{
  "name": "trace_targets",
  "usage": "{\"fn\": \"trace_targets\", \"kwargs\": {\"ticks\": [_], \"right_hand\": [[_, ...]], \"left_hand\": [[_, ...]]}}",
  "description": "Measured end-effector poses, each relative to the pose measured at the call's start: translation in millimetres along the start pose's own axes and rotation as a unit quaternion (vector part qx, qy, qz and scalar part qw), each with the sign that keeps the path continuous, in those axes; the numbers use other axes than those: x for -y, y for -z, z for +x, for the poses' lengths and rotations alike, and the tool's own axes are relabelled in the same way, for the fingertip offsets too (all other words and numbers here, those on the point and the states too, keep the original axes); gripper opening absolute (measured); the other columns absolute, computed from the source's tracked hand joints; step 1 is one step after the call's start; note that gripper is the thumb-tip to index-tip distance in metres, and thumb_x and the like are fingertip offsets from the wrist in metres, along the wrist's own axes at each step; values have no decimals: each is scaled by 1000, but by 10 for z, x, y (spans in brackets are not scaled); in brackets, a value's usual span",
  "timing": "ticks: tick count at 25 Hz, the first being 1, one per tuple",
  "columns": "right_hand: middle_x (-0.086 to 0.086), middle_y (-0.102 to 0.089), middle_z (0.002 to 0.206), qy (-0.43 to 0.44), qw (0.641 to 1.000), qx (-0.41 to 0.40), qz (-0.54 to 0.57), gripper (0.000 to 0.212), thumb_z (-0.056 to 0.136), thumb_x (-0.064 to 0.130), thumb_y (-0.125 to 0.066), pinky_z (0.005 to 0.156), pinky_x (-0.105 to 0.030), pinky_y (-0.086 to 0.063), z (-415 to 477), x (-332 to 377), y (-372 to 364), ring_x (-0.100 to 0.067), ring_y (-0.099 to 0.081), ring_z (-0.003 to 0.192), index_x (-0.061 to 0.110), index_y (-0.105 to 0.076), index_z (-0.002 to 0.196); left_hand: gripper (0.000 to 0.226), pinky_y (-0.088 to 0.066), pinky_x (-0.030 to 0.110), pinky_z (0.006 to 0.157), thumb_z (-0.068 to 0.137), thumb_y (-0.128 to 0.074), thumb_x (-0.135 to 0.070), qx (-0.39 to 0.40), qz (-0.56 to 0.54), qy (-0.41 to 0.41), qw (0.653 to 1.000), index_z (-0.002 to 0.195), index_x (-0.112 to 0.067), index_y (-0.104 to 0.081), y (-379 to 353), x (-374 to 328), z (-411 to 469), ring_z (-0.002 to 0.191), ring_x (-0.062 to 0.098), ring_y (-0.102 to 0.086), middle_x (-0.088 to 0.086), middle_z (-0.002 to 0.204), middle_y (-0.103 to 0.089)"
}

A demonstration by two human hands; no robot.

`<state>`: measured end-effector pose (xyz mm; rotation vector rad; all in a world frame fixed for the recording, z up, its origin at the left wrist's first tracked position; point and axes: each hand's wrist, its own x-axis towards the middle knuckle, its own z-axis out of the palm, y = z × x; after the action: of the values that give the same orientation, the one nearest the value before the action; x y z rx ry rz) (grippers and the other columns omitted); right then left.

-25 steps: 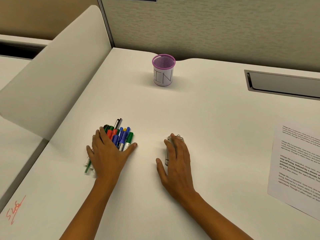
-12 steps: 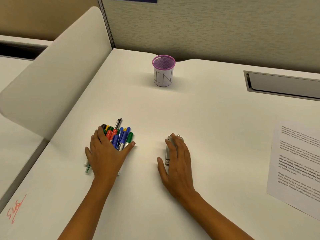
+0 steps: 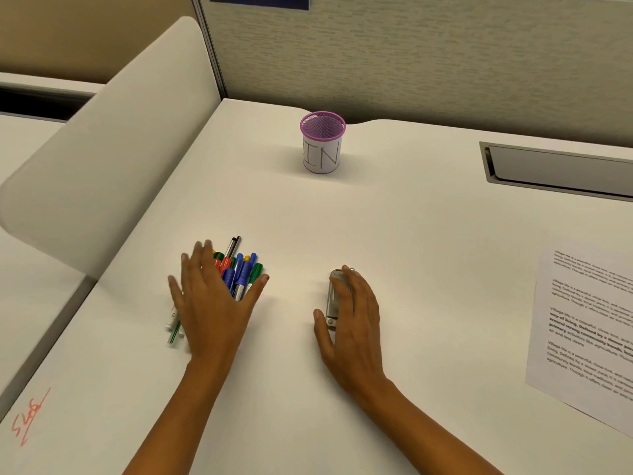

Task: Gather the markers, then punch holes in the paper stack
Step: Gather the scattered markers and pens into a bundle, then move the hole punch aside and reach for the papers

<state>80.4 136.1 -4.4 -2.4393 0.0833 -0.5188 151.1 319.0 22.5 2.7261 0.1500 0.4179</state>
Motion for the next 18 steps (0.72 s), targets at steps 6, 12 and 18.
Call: {"fn": "trace_targets", "kwargs": {"ticks": [6, 12, 18], "right_hand": [[-5, -41, 142, -29, 999, 3, -35, 50, 89, 35, -51, 109, -28, -26, 165, -57, 50, -17, -36, 131, 17, -47, 135], [-6, -51, 122, 22, 999, 48, 12, 49, 79, 20, -61, 92, -24, -46, 241, -165, 174, -17, -50, 112, 7, -56, 126], [-1, -61, 111, 88, 991, 96, 22, 46, 62, 4, -58, 103, -34, -39, 221, -328, 470, -14, -52, 113, 11, -66, 107]], "left_hand": [[65, -12, 41, 120, 94, -40, -47, 48, -94, -173, 979, 148, -12, -28, -94, -381, -370, 146, 16, -19, 2, 154, -31], [60, 5, 32, 120, 99, -31, -40, 166, -65, -158, 971, 151, -17, -12, -380, -457, -580, 147, 8, 2, -3, 160, -8], [57, -2, 37, 121, 99, -29, -31, 148, -35, -155, 976, 151, -13, -15, -417, -471, -634, 147, 14, -5, 1, 160, -11]]}}
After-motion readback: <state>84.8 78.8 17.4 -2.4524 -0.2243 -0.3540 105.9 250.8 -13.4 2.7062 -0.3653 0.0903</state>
